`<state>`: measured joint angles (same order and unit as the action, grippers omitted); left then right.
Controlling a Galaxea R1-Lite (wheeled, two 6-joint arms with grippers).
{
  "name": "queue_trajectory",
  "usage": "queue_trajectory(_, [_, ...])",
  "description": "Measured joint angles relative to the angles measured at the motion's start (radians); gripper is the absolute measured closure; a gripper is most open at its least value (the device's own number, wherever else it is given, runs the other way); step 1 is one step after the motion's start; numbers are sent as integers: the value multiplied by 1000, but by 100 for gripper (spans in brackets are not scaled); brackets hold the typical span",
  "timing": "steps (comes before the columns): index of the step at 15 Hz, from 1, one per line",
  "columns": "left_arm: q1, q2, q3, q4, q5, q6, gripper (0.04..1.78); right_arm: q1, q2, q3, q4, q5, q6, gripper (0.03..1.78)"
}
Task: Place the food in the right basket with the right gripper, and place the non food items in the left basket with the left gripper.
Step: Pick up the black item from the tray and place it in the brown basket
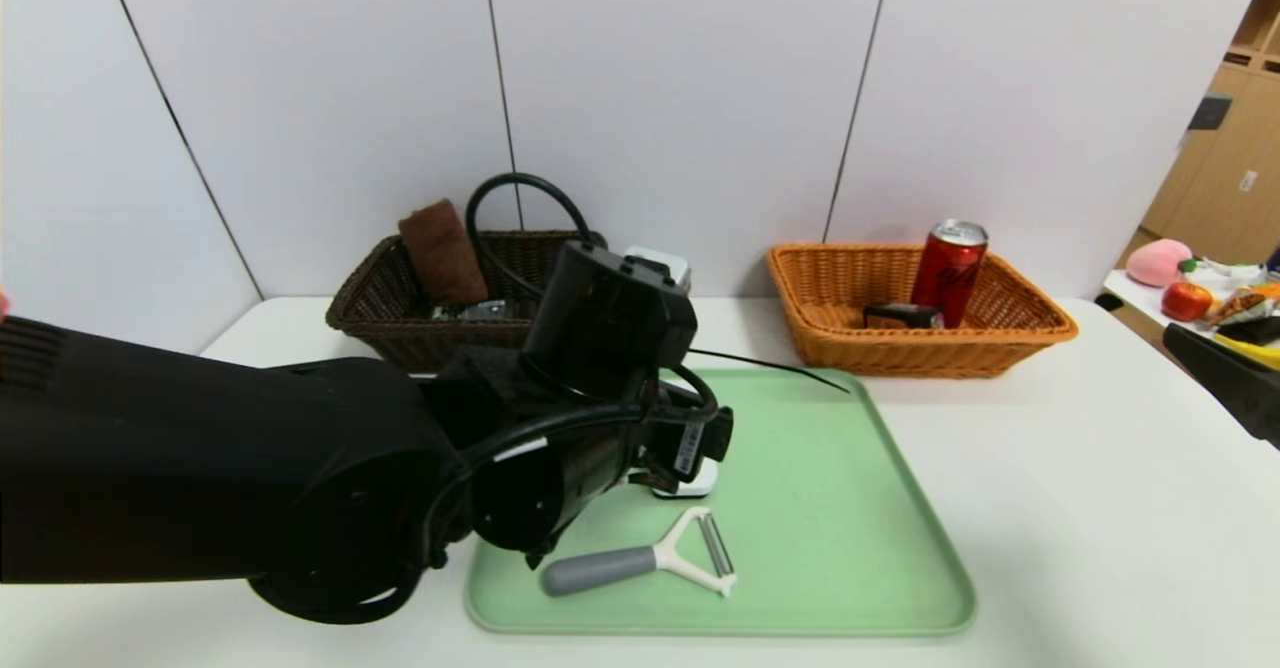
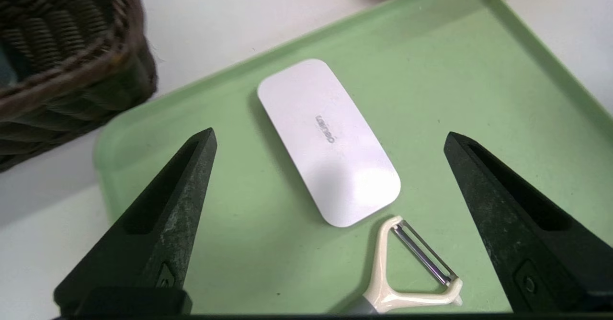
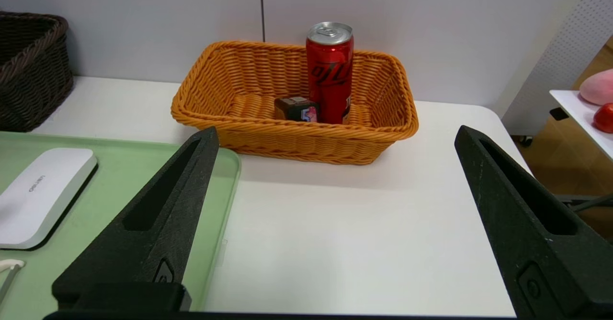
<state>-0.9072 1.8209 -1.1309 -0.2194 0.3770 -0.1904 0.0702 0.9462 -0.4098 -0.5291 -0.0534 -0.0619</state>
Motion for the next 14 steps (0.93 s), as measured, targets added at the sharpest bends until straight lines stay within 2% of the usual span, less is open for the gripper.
queue_trajectory(5, [-10, 152, -75, -2, 0, -33, 13, 0, -15, 25, -5, 0, 1, 11])
queue_trajectory(7, [-6, 210, -111, -2, 2, -36, 13, 3, -19, 26, -4, 14, 2, 11])
queue_trajectory(14, [78, 313, -161, 0, 3, -37, 13, 10, -23, 27, -3, 20, 1, 11])
